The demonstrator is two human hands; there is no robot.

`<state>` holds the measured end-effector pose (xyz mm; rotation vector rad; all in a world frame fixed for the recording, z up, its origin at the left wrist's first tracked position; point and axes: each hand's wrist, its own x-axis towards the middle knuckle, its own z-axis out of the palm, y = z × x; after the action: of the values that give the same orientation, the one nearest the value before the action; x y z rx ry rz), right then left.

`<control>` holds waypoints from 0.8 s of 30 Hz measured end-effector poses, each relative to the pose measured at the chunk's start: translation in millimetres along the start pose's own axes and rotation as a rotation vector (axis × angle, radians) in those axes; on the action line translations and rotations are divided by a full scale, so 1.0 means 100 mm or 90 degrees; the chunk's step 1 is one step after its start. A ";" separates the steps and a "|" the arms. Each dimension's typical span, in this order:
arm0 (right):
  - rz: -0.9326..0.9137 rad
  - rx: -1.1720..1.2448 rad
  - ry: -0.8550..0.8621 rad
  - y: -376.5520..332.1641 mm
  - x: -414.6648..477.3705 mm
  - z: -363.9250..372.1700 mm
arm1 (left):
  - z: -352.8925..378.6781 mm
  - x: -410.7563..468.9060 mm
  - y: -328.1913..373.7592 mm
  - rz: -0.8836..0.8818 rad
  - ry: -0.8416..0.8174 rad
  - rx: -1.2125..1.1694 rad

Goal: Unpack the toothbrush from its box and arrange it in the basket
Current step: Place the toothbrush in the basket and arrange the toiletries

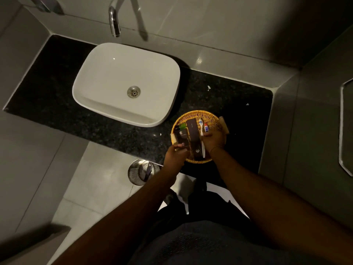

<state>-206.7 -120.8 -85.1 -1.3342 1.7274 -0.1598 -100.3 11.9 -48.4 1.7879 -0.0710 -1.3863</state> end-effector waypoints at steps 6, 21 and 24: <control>0.033 0.010 0.020 0.01 0.11 0.10 | -0.12 -0.07 -0.11 0.022 0.013 -0.014; 0.028 -0.120 0.078 -0.01 0.04 0.04 | -0.22 -0.13 -0.09 0.049 0.067 -0.003; 0.010 -0.119 0.069 0.00 0.01 0.02 | -0.23 -0.14 -0.09 0.079 0.080 0.011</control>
<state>-205.5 -120.8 -87.0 -1.4693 1.8809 -0.0624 -90.9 38.1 -43.2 1.8491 -0.1253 -1.1879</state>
